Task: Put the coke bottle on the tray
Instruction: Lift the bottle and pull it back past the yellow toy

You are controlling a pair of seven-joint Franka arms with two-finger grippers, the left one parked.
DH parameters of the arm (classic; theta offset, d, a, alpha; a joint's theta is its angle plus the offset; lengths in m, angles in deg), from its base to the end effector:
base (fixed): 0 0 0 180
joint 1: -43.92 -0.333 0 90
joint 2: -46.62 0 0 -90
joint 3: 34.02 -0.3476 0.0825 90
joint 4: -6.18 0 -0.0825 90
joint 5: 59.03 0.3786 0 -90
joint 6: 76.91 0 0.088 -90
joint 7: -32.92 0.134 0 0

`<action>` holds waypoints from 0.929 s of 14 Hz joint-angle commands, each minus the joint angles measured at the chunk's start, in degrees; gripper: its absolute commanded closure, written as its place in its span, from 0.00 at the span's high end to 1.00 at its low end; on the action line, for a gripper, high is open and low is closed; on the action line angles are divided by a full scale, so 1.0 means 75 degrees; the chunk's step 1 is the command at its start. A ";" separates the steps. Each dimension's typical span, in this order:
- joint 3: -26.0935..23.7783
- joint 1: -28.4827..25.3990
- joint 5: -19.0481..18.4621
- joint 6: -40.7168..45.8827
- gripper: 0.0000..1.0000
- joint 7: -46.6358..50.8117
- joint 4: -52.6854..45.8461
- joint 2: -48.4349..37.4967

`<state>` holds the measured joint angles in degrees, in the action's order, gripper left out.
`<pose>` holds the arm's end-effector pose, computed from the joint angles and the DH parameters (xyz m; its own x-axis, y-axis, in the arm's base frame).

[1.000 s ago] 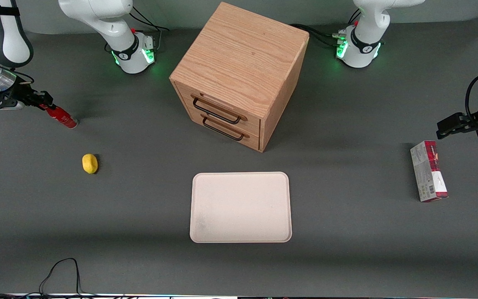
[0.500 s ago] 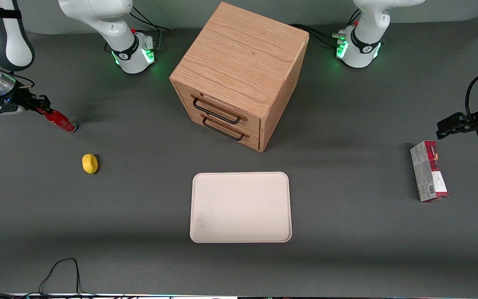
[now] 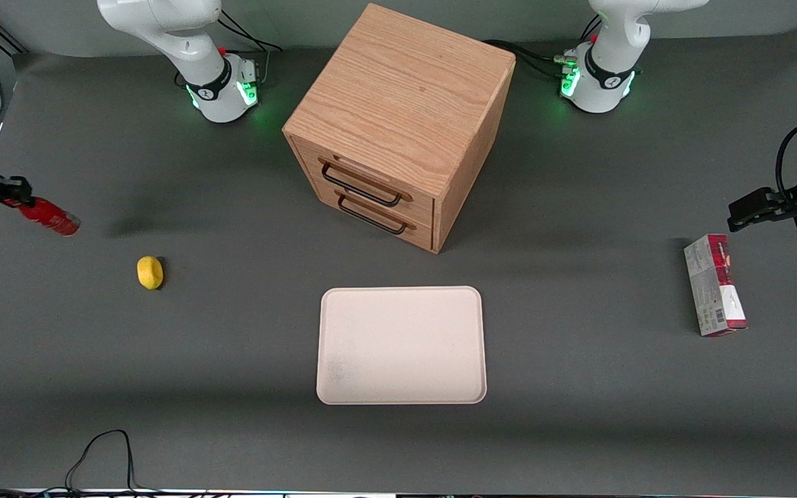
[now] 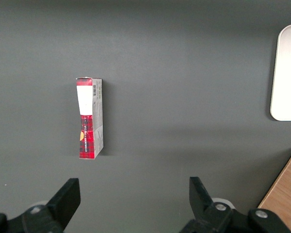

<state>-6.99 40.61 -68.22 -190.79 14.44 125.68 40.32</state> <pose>0.4646 -0.2257 0.4753 0.9992 -0.0255 -0.0321 -0.0225 -0.9956 0.0911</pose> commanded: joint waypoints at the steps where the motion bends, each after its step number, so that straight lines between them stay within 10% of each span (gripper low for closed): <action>1: -0.0358 -0.0028 0.1209 0.0814 0.00 0.0494 -0.1585 0.0651; 13: -0.3825 0.0089 0.1472 0.4086 0.00 0.4829 -0.7773 0.3590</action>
<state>-32.50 40.50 -57.39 -163.17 46.85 77.82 60.49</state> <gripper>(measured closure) 0.661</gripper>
